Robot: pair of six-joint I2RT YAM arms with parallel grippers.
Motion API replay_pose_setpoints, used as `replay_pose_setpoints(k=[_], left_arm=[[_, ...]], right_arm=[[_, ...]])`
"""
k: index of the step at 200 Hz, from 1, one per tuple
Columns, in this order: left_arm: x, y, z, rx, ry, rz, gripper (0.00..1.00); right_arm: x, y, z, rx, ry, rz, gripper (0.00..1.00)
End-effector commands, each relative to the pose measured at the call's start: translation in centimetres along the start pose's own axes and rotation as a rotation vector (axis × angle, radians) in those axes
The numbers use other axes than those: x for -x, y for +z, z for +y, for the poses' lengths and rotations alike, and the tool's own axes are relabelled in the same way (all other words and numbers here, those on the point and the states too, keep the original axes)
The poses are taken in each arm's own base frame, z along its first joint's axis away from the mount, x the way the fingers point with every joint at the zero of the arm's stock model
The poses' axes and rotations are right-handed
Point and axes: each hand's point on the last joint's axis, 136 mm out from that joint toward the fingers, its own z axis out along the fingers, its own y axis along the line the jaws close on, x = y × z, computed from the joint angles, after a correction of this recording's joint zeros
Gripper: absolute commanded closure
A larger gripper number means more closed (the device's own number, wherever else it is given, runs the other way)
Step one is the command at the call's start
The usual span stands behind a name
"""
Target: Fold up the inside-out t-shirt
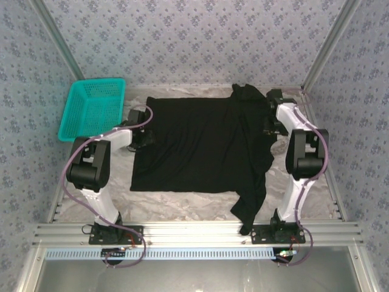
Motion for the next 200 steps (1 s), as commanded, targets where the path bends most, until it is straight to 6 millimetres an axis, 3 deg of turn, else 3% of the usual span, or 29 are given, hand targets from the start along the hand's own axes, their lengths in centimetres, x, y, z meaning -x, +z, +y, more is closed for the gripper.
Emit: replay_pose_setpoints(k=[1,19,31,65,78,99,119,144,147,159,200], left_arm=[[1.1,-2.3,1.4,0.061,-0.008,-0.04,0.47],[1.2,-3.5,0.2,-0.003,-0.022,-0.053,0.47],[0.9,-4.2,-1.5,-0.075,-0.016,-0.046,0.46],[-0.5,-5.1,-4.6,-0.163,0.022,-0.024,0.45],[-0.8,-5.0,-4.8,-0.167,0.024,-0.017,0.45],[-1.5,-4.4,-4.7,-0.16,0.028,-0.004,0.45],[-2.3,-3.2,-3.8,-0.123,0.027,0.007,0.45],[-3.5,-1.0,-1.6,-0.032,0.037,0.046,0.45],[-3.7,-0.7,-1.4,-0.023,0.039,0.05,0.45],[-4.2,0.1,-0.6,0.0,0.035,0.068,0.45],[-5.0,1.3,-0.4,-0.003,0.027,0.091,0.45]], right_arm=[[-5.0,-3.1,1.9,0.206,0.019,0.063,0.38],[-9.7,-2.8,1.1,0.214,0.052,0.121,0.36],[-11.5,-2.3,0.8,0.221,0.079,0.153,0.35],[-12.3,0.8,0.5,0.204,0.123,0.203,0.4],[-11.9,1.8,0.9,0.223,0.125,0.212,0.47],[-10.7,2.7,1.1,0.232,0.137,0.193,0.7],[-9.4,3.4,-0.2,0.154,0.147,0.17,0.85],[-8.0,3.8,-2.4,0.038,0.132,0.167,0.9],[-6.7,3.4,-2.6,0.028,0.134,0.141,0.9],[-5.6,3.5,-3.7,-0.035,0.116,0.138,0.9],[-2.8,4.3,-6.2,-0.186,0.07,0.141,0.83]])
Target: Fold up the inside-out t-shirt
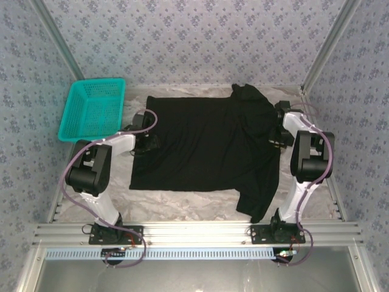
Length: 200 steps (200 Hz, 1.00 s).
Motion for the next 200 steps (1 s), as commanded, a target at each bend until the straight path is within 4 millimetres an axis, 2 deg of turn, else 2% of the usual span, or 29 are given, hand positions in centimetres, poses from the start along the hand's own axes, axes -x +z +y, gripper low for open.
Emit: replay_pose_setpoints(k=[1,26,39,52,70,86,116,130,160,181,200], left_arm=[[-2.2,1.6,1.6,0.045,-0.004,0.068,0.45],[-2.2,1.6,1.0,0.019,-0.001,0.074,0.45],[-2.1,1.5,0.8,0.017,-0.002,0.075,0.45],[-1.7,0.9,0.6,0.012,-0.001,0.062,0.45],[-0.8,-0.3,0.1,-0.006,0.001,0.033,0.44],[0.2,-1.5,-0.5,-0.029,-0.004,-0.002,0.44],[3.4,-3.3,-2.1,-0.071,0.0,-0.094,0.42],[4.9,-3.5,-2.9,-0.09,-0.001,-0.136,0.37],[8.2,-2.0,-4.6,-0.123,0.01,-0.185,0.34],[10.0,0.0,-5.9,-0.137,0.022,-0.179,0.35],[11.0,1.9,-6.7,-0.139,0.03,-0.148,0.37]], right_arm=[[0.9,0.3,-2.7,-0.158,-0.041,0.021,0.83],[2.3,-0.4,-3.6,-0.228,-0.061,0.008,0.75],[3.0,-1.5,-4.1,-0.258,-0.064,-0.015,0.7],[3.4,-3.0,-3.7,-0.242,-0.073,-0.054,0.63],[3.2,-5.1,-1.1,-0.118,-0.087,-0.113,0.53],[3.0,-6.4,2.8,0.051,-0.12,-0.168,0.47],[4.3,-7.6,9.5,0.282,-0.147,-0.258,0.44],[5.9,-7.2,11.9,0.363,-0.129,-0.302,0.43],[9.3,-4.5,14.6,0.431,-0.078,-0.326,0.43],[11.0,-2.6,15.5,0.425,-0.044,-0.318,0.43],[11.7,-1.1,16.1,0.426,-0.015,-0.295,0.43]])
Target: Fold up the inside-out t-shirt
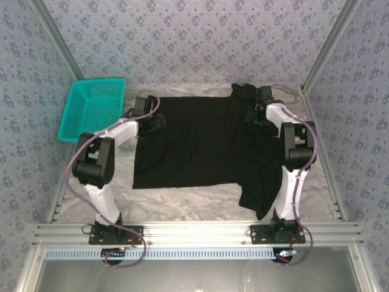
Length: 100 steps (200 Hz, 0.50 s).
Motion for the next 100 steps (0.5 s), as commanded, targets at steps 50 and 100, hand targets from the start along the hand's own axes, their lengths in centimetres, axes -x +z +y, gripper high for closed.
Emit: replay_pose_setpoints(k=[50,100], left_arm=[[1.6,6.8,-0.1,0.001,-0.008,0.104,0.37],[1.1,9.9,2.4,0.044,-0.097,0.202,0.37]], right_arm=[[2.9,3.8,0.3,0.043,0.16,-0.014,0.45],[3.4,6.4,0.2,0.032,0.245,0.06,0.46]])
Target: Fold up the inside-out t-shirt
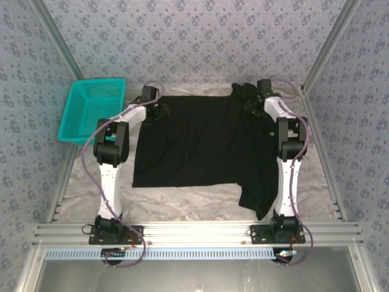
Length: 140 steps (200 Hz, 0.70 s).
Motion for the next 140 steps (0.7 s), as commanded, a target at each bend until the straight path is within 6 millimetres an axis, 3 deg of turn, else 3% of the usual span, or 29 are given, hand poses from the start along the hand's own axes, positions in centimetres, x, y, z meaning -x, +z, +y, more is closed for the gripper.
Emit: replay_pose_setpoints(k=[1,51,87,116,140], left_arm=[[-2.4,1.6,2.7,0.05,-0.068,0.127,0.37],[-0.2,1.5,5.8,0.095,-0.141,0.103,0.38],[0.6,1.3,6.7,0.119,-0.146,0.082,0.37],[1.2,0.7,5.8,0.08,-0.147,0.074,0.37],[2.5,-1.3,3.3,0.001,-0.12,0.04,0.35]], right_arm=[[-2.1,2.3,-1.3,-0.032,0.073,0.104,0.46],[-0.1,3.4,-0.8,-0.032,0.078,0.111,0.46],[1.1,4.1,0.7,0.034,0.035,0.103,0.45],[2.0,3.2,1.9,0.074,-0.026,0.084,0.43],[3.7,0.4,2.3,0.083,-0.071,0.054,0.41]])
